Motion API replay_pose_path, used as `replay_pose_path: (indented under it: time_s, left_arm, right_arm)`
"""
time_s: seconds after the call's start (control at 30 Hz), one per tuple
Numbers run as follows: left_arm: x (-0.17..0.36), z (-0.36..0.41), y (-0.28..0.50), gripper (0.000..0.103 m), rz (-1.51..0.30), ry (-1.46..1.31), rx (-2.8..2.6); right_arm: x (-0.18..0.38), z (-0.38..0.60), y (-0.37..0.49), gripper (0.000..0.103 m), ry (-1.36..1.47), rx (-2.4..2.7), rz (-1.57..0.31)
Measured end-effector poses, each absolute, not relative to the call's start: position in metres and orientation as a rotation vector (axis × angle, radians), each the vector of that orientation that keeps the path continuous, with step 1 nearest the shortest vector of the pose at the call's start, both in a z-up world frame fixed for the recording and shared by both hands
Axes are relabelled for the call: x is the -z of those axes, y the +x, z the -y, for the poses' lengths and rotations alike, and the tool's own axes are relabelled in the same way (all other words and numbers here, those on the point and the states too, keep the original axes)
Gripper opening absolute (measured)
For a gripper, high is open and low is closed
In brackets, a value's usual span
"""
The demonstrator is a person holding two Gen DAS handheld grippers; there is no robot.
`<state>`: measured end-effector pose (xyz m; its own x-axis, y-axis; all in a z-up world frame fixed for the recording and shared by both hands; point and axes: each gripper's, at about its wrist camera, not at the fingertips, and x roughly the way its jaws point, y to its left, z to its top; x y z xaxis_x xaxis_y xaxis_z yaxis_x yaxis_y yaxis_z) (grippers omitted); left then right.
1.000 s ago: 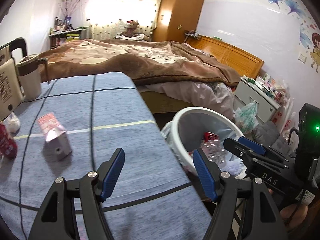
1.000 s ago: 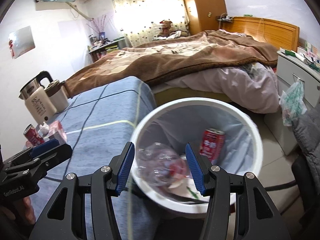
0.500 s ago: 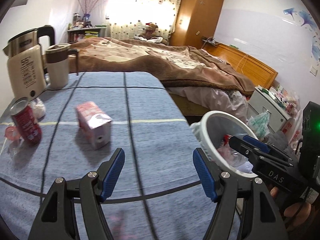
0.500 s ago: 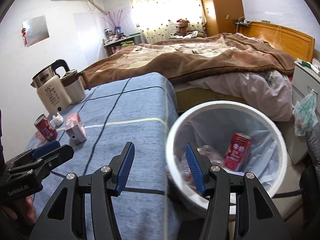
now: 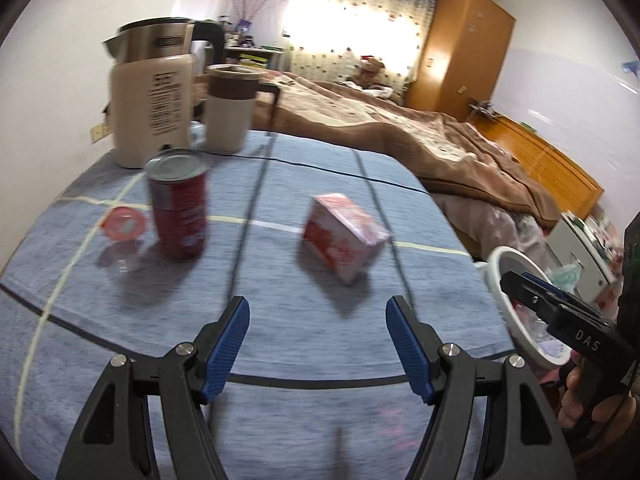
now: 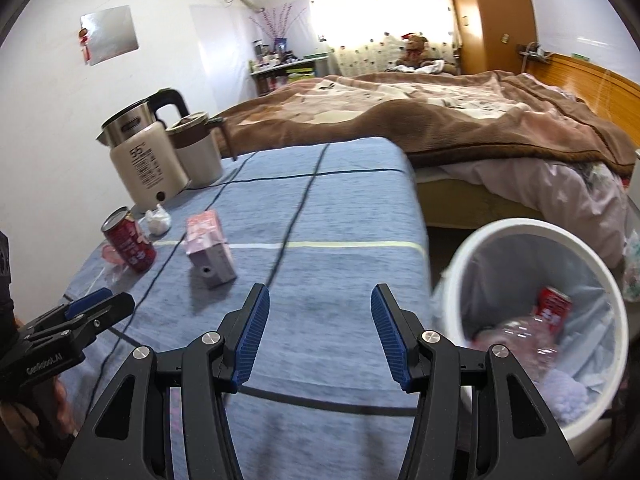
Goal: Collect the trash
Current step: 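Move both tools back toward the cup and pink carton on the table, then grasp the red-lidded plastic cup with the left tool while the right tool grasps the pink milk carton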
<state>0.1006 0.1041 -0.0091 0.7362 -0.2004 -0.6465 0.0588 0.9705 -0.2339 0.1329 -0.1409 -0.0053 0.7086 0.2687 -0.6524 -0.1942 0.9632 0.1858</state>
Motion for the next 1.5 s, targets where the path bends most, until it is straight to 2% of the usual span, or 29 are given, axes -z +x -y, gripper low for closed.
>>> replay_pose_path:
  time_s: [0.37, 0.53, 0.77, 1.5]
  left_arm:
    - [0.013, -0.173, 0.103, 0.073, -0.735, -0.250, -0.004]
    - [0.013, -0.193, 0.115, 0.075, -0.735, -0.254, -0.040]
    - [0.021, -0.222, 0.131, 0.076, -0.756, -0.258, -0.099]
    - [0.047, -0.244, 0.175, 0.075, -0.830, -0.315, -0.111]
  right_arm:
    - [0.012, 0.091, 0.165, 0.054, 0.072, -0.366, -0.777]
    - [0.016, 0.071, 0.181, 0.062, 0.051, -0.420, -0.803]
    - [0.026, 0.052, 0.203, 0.063, 0.012, -0.416, -0.833]
    - [0.036, 0.021, 0.241, 0.064, -0.026, -0.451, -0.867]
